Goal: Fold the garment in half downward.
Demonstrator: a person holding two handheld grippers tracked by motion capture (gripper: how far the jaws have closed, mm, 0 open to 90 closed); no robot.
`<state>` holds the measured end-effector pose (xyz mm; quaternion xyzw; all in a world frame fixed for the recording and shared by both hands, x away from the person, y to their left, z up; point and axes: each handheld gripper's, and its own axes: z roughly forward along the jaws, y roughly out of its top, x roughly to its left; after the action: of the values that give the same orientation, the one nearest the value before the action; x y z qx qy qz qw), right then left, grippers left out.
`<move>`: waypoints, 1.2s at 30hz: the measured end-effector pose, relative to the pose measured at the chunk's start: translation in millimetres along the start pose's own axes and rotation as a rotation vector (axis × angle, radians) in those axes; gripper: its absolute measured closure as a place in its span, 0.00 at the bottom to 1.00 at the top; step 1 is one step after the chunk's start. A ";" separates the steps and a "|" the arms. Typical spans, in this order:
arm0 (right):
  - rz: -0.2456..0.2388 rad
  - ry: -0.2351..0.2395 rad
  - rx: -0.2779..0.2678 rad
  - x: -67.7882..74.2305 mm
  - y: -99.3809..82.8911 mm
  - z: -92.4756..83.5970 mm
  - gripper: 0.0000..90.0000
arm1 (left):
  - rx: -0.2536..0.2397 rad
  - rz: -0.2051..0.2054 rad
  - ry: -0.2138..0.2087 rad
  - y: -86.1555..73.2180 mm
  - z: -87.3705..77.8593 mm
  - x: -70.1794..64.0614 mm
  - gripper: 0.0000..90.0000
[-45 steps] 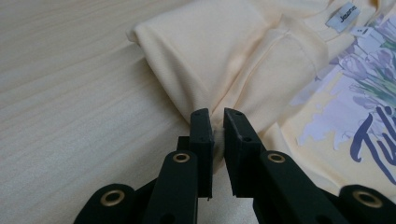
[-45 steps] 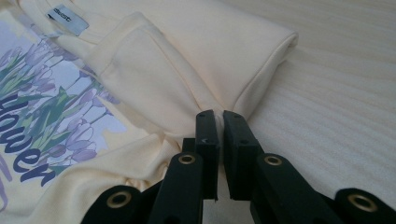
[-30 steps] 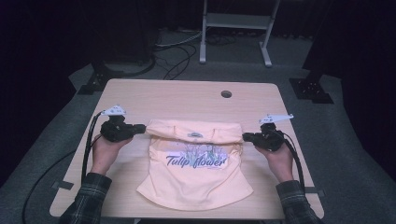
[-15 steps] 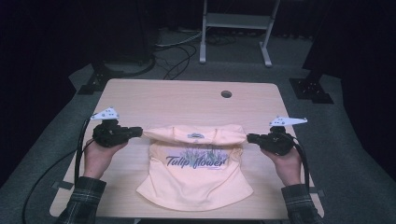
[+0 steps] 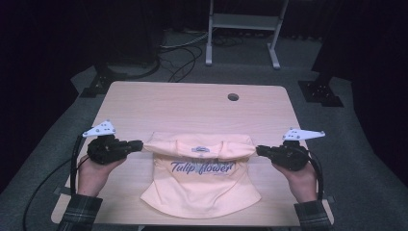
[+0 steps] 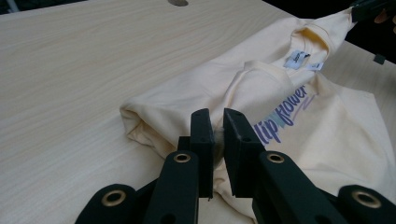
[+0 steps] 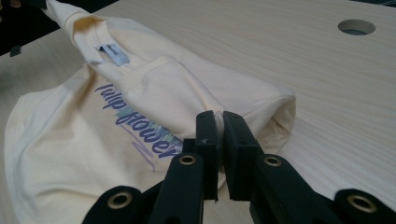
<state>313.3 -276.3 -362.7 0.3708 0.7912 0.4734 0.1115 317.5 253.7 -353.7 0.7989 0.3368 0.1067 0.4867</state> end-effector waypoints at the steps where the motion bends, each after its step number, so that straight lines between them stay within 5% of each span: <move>1: 0.000 0.000 0.000 0.0 0.0 0.0 0.95 | 0.000 0.000 0.000 0.0 0.0 0.0 0.92; 15: -0.022 0.017 0.003 21.5 -19.5 -20.9 0.95 | 0.017 0.023 -0.035 -18.9 -16.4 -27.0 0.92; 25: -0.030 0.027 0.049 36.3 -42.1 -24.5 0.95 | 0.047 -0.006 -0.077 -42.5 -17.3 -35.6 0.92; 31: -0.024 0.031 0.106 38.7 -56.1 -17.5 0.95 | 0.106 -0.014 -0.108 -55.1 -11.3 -36.6 0.92; 36: -0.038 0.020 0.174 39.6 -64.2 -8.2 0.95 | 0.210 0.004 -0.118 -64.8 1.5 -37.7 0.92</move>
<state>250.4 -272.2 -404.8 0.3591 0.8374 0.4042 0.0798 261.9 247.9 -403.5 0.8510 0.3153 0.0245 0.4193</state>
